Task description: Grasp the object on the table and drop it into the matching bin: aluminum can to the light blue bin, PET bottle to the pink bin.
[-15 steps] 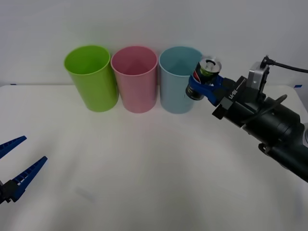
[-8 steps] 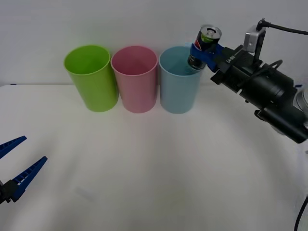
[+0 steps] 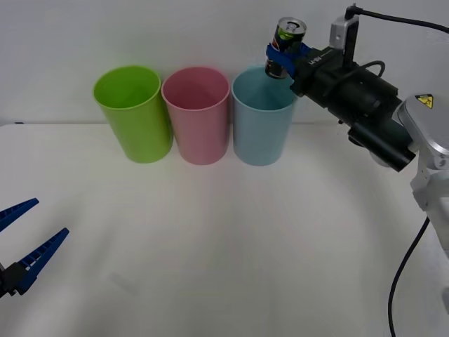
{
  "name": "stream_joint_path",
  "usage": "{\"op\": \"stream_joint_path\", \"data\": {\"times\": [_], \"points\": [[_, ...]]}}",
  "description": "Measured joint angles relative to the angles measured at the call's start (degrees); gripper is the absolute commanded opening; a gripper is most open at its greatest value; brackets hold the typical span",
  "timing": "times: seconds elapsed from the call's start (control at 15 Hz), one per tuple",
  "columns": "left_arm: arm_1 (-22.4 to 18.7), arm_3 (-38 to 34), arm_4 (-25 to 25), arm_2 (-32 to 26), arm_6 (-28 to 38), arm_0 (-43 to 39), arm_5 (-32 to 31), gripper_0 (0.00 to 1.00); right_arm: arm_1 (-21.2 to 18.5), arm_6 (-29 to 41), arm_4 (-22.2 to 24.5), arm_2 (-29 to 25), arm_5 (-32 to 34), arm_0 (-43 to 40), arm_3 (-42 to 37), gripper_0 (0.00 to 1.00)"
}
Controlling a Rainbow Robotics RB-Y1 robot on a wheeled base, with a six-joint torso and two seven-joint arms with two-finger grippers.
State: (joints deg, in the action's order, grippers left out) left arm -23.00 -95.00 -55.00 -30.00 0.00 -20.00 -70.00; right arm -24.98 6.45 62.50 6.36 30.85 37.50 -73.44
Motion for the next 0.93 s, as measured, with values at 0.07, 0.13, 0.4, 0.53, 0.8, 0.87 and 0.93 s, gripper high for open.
{"op": "stream_joint_path", "data": {"times": [0.07,0.13,0.4,0.53,0.8,0.87,0.93], "points": [[0.0,0.0,0.0,0.0,0.0,0.0,0.0,1.00,0.9,-0.3,0.8,0.0,-0.6,1.5,2.0,0.00],[0.0,0.0,0.0,0.0,0.0,0.0,0.0,1.00,1.7,-0.4,1.7,0.0,-1.4,2.7,3.4,0.00],[0.0,0.0,0.0,0.0,0.0,0.0,0.0,1.00,4.2,-0.9,4.0,0.0,-4.0,6.1,8.8,0.00],[0.0,0.0,0.0,0.0,0.0,0.0,0.0,1.00,4.7,-1.0,4.7,0.0,-4.7,6.2,9.0,0.00],[0.0,0.0,0.0,0.0,0.0,0.0,0.0,1.00,4.9,-1.2,4.9,0.0,-4.7,6.1,9.0,0.55],[0.0,0.0,0.0,0.0,0.0,0.0,0.0,1.00,4.9,-1.4,4.9,0.0,-4.6,6.1,9.0,0.96],[0.0,0.0,0.0,0.0,0.0,0.0,0.0,1.00,4.9,-1.7,4.9,0.0,-4.6,6.1,9.0,1.00]]}}
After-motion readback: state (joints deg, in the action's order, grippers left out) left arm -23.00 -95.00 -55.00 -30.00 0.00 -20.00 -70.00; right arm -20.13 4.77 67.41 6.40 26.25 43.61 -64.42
